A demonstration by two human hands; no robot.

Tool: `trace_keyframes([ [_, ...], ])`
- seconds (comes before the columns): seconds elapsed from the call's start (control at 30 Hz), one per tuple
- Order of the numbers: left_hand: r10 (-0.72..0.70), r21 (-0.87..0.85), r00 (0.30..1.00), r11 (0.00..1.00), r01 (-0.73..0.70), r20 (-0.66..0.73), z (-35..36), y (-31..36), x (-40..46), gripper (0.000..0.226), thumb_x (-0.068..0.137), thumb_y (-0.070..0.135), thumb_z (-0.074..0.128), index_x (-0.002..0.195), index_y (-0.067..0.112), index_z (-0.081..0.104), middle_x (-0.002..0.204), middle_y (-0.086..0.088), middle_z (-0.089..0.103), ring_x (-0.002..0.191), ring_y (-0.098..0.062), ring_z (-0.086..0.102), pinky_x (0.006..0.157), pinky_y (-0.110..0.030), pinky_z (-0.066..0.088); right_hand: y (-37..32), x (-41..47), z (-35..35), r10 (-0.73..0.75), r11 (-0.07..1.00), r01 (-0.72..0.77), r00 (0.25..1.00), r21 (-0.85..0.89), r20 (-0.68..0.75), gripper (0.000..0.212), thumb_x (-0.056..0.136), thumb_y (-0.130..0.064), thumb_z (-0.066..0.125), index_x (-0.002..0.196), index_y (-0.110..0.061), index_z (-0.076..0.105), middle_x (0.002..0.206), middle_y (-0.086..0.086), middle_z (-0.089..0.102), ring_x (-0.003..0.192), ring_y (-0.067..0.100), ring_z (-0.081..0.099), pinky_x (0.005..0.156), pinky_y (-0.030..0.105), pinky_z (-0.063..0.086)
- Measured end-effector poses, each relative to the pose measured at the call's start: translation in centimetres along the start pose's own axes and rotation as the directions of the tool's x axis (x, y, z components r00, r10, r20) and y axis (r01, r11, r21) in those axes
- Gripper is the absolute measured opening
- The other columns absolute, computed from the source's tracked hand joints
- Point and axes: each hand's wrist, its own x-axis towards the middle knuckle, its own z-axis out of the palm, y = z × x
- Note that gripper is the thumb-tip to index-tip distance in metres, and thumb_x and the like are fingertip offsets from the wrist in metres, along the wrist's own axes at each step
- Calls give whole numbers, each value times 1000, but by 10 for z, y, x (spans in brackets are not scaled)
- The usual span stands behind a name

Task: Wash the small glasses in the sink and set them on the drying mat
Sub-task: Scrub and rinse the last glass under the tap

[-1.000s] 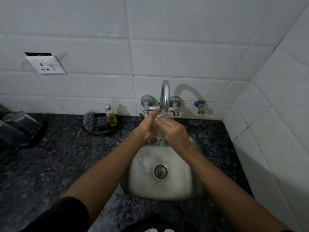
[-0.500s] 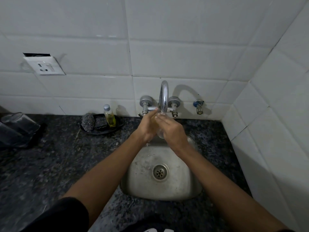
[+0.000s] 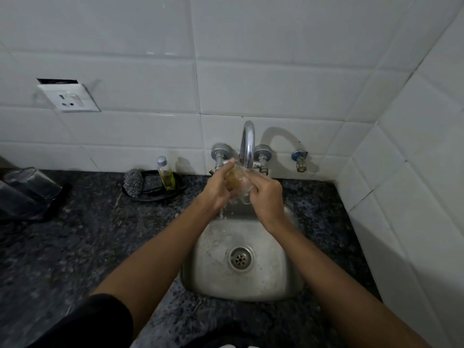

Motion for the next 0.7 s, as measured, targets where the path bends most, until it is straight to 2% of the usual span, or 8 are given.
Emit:
trace_keyframes([
  [0.1,-7,-59,995,998,12,99,3,0,-5,36,104,42,54,100,12,75,98,-8,76,95,-25,70,86,-41,55,0,0,-1,-93,994,95,994,-44,58,36,94,-5,72,130,-6,72,125,11,74,113,18,72,101,5,43],
  [0.2,-78,42,990,996,74,113,8,0,-4,40,105,49,55,104,13,72,92,-4,74,89,-20,70,81,-37,57,13,-6,-2,-360,904,387,918,-182,163,43,91,3,73,133,0,68,133,18,70,126,25,67,113,31,50],
  [0.37,-4,-116,998,993,11,61,1,-6,2,31,101,39,59,98,11,73,102,-11,73,101,-28,68,104,-49,49,3,-2,1,24,995,-24,1000,-99,-1,31,98,-1,60,127,-5,73,107,12,78,88,22,74,81,40,64],
  [0.43,-23,-131,993,991,39,115,3,-4,0,42,104,46,52,101,9,73,99,-11,72,94,-26,69,93,-44,53,3,-4,-1,-158,959,167,986,-231,58,33,97,-4,70,130,-4,70,109,13,77,87,22,74,79,35,65],
  [0.5,-74,6,990,997,73,122,5,-3,3,58,101,59,56,119,7,72,105,-10,74,96,-25,71,84,-42,57,11,-6,-2,-337,870,372,928,-323,160,47,88,-4,80,133,-1,67,121,17,74,106,25,74,91,33,63],
  [0.53,-86,82,994,993,80,69,4,-3,4,62,96,62,63,125,7,71,112,-10,76,101,-25,73,83,-42,59,13,-6,-2,-337,867,374,927,-330,166,49,86,-4,82,133,-1,68,124,18,73,110,27,74,94,35,62],
  [0.6,-59,103,996,993,65,-60,-2,-5,9,64,86,58,77,128,10,72,123,-13,76,108,-28,74,81,-42,61,12,-5,-1,-175,943,192,981,-271,85,38,91,-11,79,128,-6,71,117,13,76,102,26,76,88,35,63],
  [0.7,8,71,999,997,-5,-38,-6,-7,10,45,92,48,65,114,9,74,114,-14,76,99,-27,73,79,-40,58,11,1,0,131,981,-122,990,-150,50,24,98,-19,69,121,-16,75,93,4,78,77,20,72,70,36,59],
])
